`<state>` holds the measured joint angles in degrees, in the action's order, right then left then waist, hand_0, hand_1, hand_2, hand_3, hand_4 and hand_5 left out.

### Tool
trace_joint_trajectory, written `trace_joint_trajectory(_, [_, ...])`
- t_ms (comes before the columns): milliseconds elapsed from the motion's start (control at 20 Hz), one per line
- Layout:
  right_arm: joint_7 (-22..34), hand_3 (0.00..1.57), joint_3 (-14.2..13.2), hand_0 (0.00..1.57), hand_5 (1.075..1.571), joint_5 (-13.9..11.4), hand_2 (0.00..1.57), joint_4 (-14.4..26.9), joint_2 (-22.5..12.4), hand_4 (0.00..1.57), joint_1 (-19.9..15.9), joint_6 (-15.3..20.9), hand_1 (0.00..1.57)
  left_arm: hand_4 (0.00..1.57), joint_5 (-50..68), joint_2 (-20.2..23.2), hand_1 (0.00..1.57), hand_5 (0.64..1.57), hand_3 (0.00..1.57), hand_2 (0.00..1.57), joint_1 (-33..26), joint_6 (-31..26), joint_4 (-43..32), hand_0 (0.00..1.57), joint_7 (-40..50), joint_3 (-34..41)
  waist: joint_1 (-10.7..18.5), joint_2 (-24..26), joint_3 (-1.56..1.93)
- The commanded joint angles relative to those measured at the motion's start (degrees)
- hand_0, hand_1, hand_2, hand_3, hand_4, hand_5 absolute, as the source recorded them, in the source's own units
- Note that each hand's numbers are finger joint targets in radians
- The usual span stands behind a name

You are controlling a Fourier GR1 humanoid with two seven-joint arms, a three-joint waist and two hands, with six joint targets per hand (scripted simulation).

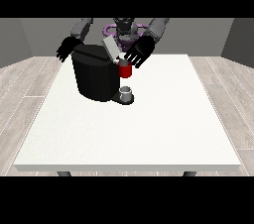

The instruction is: Insert the coffee pod into the coffee machine and close the lid

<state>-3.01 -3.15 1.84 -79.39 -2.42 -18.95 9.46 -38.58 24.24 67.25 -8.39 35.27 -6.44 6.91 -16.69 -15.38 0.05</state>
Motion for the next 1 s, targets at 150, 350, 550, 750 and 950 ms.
trace_joint_trajectory(150, [0.8,0.0,-1.6,0.0,1.571,1.0,0.0,0.4,-2.3,0.38,0.4,-1.4,0.0,0.38,-1.2,1.1,1.07,1.571,0.95,1.12,-0.7,-0.4,-0.6,1.07,-0.9,-0.4,0.1,-0.1,-0.04])
trace_joint_trajectory(350, [1.9,0.0,-0.9,0.0,1.571,1.4,0.0,-1.0,-0.9,0.44,0.1,-0.8,0.0,0.36,-2.0,-0.4,1.07,1.571,0.97,1.12,-1.9,2.0,-0.1,1.07,-2.2,-1.0,0.3,1.1,-0.05])
trace_joint_trajectory(550, [-1.4,0.0,1.0,0.0,1.571,0.3,0.0,-0.8,0.3,0.48,1.9,-1.4,0.0,0.36,-2.2,1.6,0.91,1.571,0.86,1.02,-0.3,-0.2,-1.0,0.91,-2.1,-0.6,-0.6,-0.3,-0.04])
trace_joint_trajectory(750, [-2.7,0.0,-0.7,0.0,1.571,0.1,0.0,2.7,0.3,0.46,3.2,0.1,0.0,0.0,-4.6,1.6,0.0,1.571,0.0,0.0,-2.4,-4.6,0.0,0.0,-4.4,-4.6,2.7,1.9,-0.03])
trace_joint_trajectory(950, [-1.9,0.0,3.4,0.0,1.571,-2.1,0.0,-0.6,2.3,0.41,1.7,2.5,0.0,0.0,-5.4,3.7,0.0,1.571,0.0,0.0,1.1,-2.3,-1.5,0.0,-3.2,-2.9,-0.3,-1.0,-0.05])
